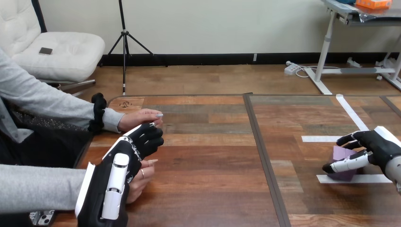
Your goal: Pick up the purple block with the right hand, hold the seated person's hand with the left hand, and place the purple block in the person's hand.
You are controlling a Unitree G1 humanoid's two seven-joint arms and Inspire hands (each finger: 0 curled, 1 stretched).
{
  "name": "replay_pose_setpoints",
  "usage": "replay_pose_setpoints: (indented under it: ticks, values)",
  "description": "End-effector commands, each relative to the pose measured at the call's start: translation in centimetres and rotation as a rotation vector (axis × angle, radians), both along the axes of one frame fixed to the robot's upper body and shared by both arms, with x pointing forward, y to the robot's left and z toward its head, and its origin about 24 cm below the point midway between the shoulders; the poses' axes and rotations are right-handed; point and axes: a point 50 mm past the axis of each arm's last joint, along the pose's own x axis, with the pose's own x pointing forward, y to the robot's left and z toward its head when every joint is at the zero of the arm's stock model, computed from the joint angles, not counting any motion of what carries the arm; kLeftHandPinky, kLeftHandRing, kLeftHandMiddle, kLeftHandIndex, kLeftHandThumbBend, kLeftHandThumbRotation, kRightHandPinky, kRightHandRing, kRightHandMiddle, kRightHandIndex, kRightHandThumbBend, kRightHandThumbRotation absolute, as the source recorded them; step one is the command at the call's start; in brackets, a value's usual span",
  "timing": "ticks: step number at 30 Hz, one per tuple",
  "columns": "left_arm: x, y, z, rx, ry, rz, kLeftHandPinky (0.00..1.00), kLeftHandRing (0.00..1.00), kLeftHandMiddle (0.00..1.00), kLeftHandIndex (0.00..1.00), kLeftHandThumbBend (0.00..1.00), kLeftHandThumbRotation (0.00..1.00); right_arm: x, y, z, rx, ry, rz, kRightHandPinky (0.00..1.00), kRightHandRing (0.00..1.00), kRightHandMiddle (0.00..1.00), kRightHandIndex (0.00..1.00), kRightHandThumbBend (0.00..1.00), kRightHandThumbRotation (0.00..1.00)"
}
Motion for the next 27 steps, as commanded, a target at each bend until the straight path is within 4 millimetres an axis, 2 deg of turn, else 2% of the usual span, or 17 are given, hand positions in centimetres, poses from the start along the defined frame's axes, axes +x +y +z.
replay_pose_setpoints:
  ticks: [1,27]
  values:
    - [1.2,-0.3,1.4,-0.024,-0.088,0.016,0.80,0.77,0.77,0.75,0.36,1.00,0.4,-0.4,1.0,-0.073,0.003,0.034,0.64,0.67,0.74,0.72,0.91,0.00]
    - [1.3,-0.2,1.7,-0.030,-0.094,0.012,0.82,0.81,0.78,0.76,0.33,1.00,1.2,-0.7,2.5,-0.102,0.033,0.056,0.62,0.68,0.73,0.71,0.98,0.00]
